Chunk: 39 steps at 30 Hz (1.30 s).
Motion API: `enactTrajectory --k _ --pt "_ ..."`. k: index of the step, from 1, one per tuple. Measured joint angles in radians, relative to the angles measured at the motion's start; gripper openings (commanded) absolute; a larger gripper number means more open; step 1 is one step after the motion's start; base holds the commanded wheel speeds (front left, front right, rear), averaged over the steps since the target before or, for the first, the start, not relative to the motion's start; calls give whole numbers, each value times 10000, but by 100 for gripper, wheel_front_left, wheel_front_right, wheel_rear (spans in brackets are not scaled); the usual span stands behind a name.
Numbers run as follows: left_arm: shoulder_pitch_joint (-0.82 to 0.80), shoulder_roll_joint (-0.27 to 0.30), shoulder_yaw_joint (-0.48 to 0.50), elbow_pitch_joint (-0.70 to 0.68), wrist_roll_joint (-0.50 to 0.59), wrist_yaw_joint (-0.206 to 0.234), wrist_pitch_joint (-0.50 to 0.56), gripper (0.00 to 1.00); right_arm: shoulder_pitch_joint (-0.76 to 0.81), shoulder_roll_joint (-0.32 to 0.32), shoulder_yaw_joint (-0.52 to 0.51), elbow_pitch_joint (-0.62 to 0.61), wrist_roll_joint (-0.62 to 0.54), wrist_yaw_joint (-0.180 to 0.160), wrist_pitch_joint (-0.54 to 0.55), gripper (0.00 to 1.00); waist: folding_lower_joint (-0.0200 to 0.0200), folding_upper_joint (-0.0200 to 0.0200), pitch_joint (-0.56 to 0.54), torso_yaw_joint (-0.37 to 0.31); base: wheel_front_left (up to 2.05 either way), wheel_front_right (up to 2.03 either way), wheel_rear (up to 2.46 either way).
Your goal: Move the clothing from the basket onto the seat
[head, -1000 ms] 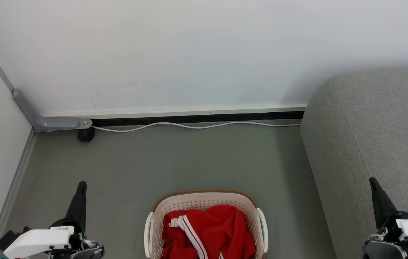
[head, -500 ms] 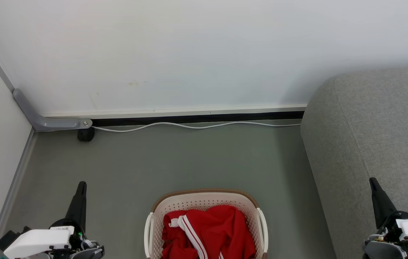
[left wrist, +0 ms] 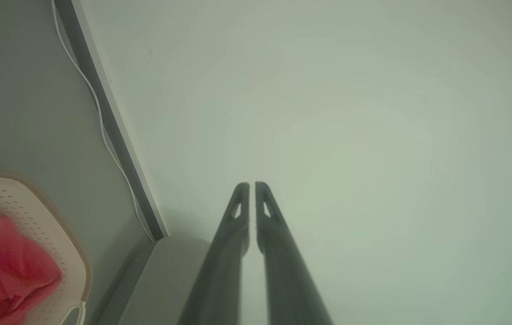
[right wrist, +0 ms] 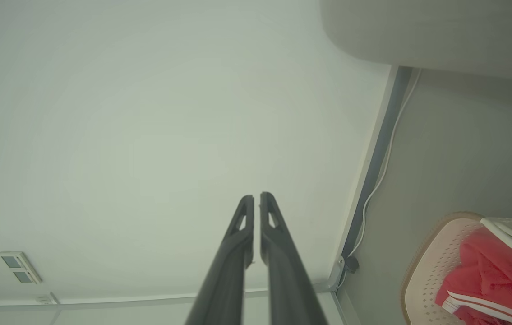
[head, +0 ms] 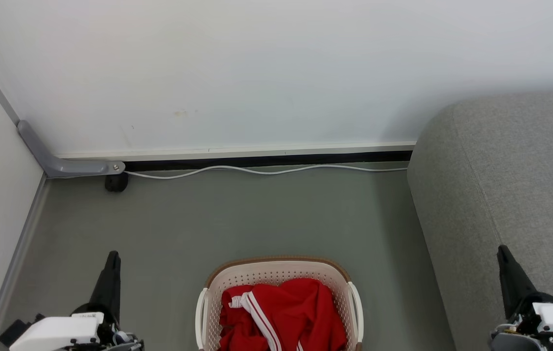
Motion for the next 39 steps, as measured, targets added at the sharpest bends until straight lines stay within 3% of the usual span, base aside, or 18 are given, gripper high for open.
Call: enactTrajectory --k 7,21,39 --pt "599 -253 -65 685 0 15 -33 100 540 247 100 604 -4 -31 -2 100 1 0 39 -3 0 0 0" --pt "217 -190 -428 819 203 15 -466 100 246 38 477 569 -284 -31 -291 100 2 0 55 -17 0 0 0" --pt "-247 -173 -548 995 2715 13 -997 100 -360 -410 1120 823 -2236 -29 -899 100 2 0 111 -52 0 0 0"
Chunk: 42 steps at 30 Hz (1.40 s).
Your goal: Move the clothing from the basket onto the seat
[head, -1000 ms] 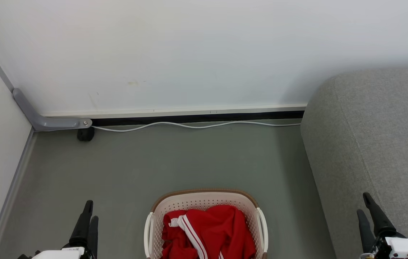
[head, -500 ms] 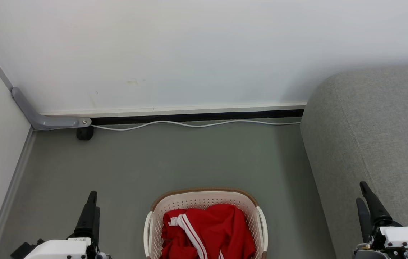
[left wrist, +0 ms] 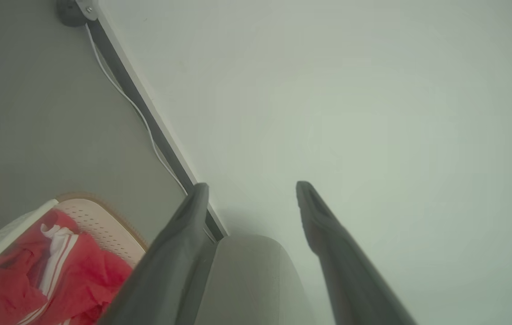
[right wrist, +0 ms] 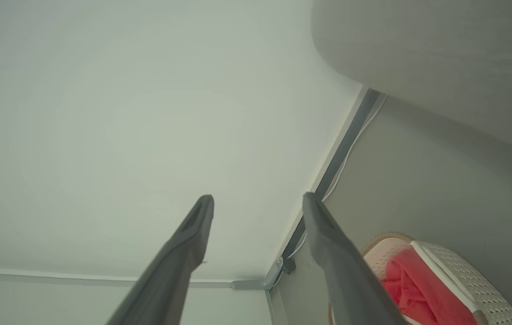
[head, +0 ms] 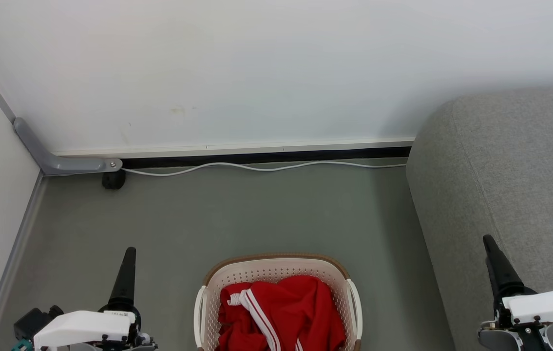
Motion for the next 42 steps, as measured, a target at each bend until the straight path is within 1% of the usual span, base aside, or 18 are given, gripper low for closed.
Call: enactTrajectory --k 3,5,20,29,42 --pt "-6 2 -25 46 541 0 -86 100 -117 -31 48 38 -435 0 -88 100 0 0 0 -4 0 0 0" --pt "-12 2 -42 65 706 0 -92 100 -145 -33 61 48 -575 0 -165 100 0 0 -1 -6 0 0 0" --pt "-320 48 -410 249 3430 -2 -525 100 -544 -316 683 453 -2832 0 -577 100 -1 0 -35 -37 0 0 0" --pt "-450 84 -518 451 4805 -4 -788 100 -827 -531 1195 748 -4015 0 -803 100 -1 0 -46 -57 0 0 0" --pt "-879 84 -725 884 6531 -6 -1143 100 -1296 -698 1593 1039 -5568 0 -1175 100 -1 0 -7 -60 0 0 0"
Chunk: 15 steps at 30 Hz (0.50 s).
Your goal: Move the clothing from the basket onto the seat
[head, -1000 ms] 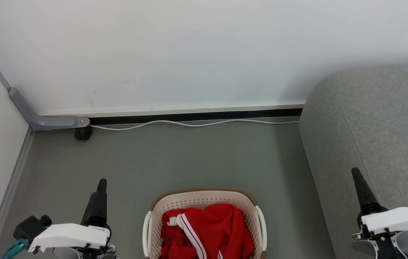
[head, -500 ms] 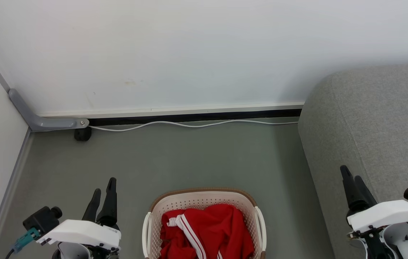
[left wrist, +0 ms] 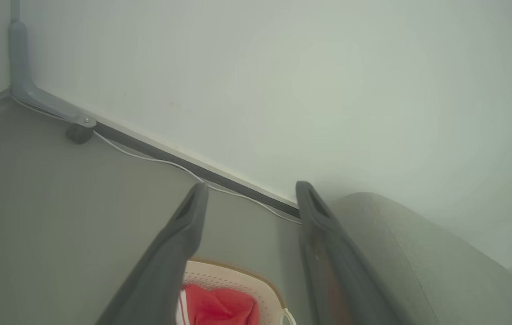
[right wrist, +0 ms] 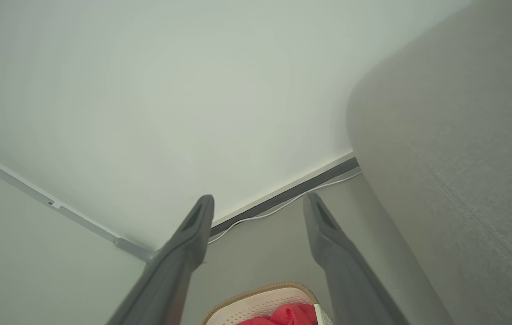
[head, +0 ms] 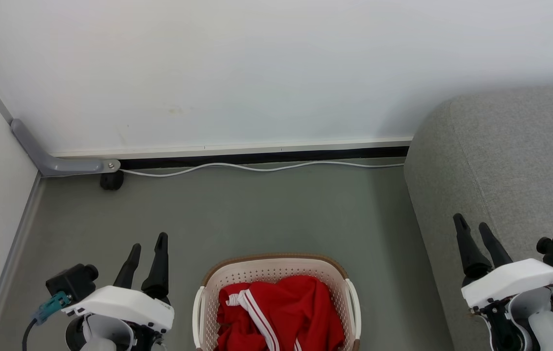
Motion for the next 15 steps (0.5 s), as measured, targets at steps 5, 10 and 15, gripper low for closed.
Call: enactTrajectory --k 5,10,15 --pt "-232 0 -19 190 518 0 -167 100 -82 -104 121 84 -568 0 -142 100 0 0 10 -4 0 0 0" --pt "-353 0 -58 357 1137 0 -268 100 -267 -140 313 226 -1103 0 -311 100 0 0 29 -14 0 0 0" --pt "-558 -2 -98 470 1791 0 -385 100 -418 -251 435 359 -1689 0 -418 100 0 0 43 -23 0 0 0"
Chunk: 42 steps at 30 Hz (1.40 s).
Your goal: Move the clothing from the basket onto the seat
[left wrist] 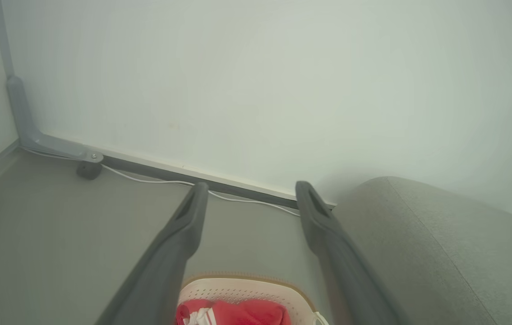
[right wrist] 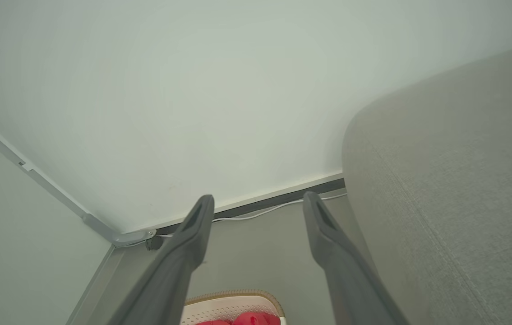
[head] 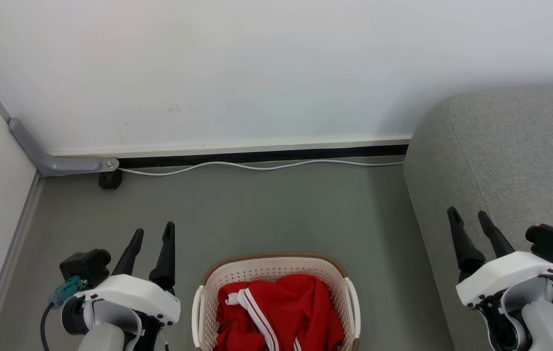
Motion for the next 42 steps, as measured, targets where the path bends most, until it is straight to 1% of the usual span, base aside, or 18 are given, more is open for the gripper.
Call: enactTrajectory --k 9,18,19,33,35,42 --pt "-236 0 -13 207 989 8 -313 100 -287 -109 188 90 -968 0 -253 100 0 0 35 -9 0 0 0" --pt "-522 -2 38 476 1921 109 -560 100 -495 -178 115 194 -2010 0 -516 100 0 0 93 -15 0 0 0" --pt "-584 2 44 510 2077 140 -612 100 -558 -180 92 207 -2280 0 -602 100 0 0 105 -18 0 0 0" --pt "-928 0 36 840 3267 631 -1022 100 -926 -176 -219 301 -3843 2 -966 100 0 0 169 -24 0 0 0" --pt "-960 0 44 848 3344 723 -1024 100 -937 -165 -311 301 -4059 2 -1035 100 0 0 170 -24 0 0 0" --pt "-959 2 71 853 3235 832 -1024 100 -939 -102 -612 309 -4125 2 -1037 100 0 0 154 -19 0 0 0"
